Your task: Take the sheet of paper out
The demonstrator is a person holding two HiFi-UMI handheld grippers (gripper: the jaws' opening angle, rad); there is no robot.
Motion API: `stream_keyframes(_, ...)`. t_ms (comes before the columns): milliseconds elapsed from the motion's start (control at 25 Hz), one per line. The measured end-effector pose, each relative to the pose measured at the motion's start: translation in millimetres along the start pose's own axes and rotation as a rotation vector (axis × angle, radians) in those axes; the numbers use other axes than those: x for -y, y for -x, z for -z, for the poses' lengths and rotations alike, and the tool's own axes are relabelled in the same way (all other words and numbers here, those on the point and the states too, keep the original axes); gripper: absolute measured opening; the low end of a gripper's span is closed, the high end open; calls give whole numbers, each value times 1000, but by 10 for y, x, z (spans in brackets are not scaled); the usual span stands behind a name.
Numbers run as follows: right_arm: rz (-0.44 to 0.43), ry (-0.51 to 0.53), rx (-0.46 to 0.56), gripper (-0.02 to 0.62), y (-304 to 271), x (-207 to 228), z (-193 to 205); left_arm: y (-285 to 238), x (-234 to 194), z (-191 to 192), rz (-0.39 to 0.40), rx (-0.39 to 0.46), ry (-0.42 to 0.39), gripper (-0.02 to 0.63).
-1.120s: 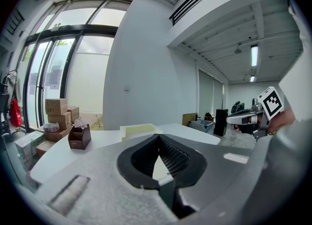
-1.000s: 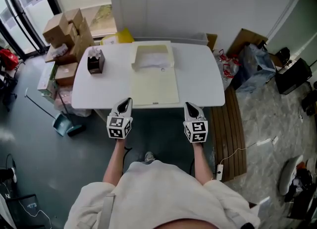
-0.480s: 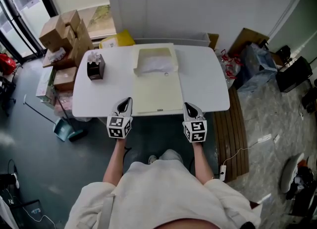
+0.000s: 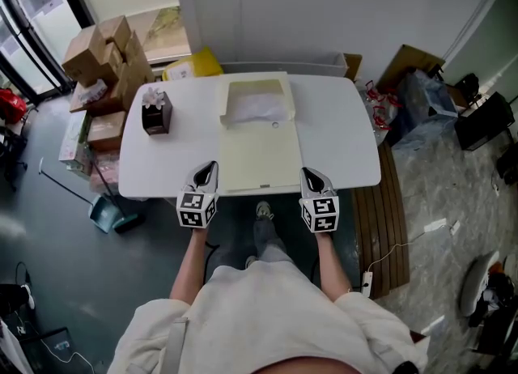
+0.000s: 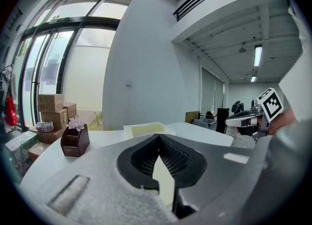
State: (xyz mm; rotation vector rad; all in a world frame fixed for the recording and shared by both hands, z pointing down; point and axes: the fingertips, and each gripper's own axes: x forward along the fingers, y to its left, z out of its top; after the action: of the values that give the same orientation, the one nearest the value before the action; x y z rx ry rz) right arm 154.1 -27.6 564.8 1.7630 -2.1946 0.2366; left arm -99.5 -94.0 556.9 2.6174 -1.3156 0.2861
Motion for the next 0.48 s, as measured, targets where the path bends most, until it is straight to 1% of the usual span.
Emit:
stream_keyframes(240, -15, 0, 9, 2, -407, 92, -89, -341, -232, -80, -16, 1, 1, 6)
stream_keyframes(480, -25, -7, 15, 2, -950, 302, -250, -813, -531, -227, -35, -1, 0, 6)
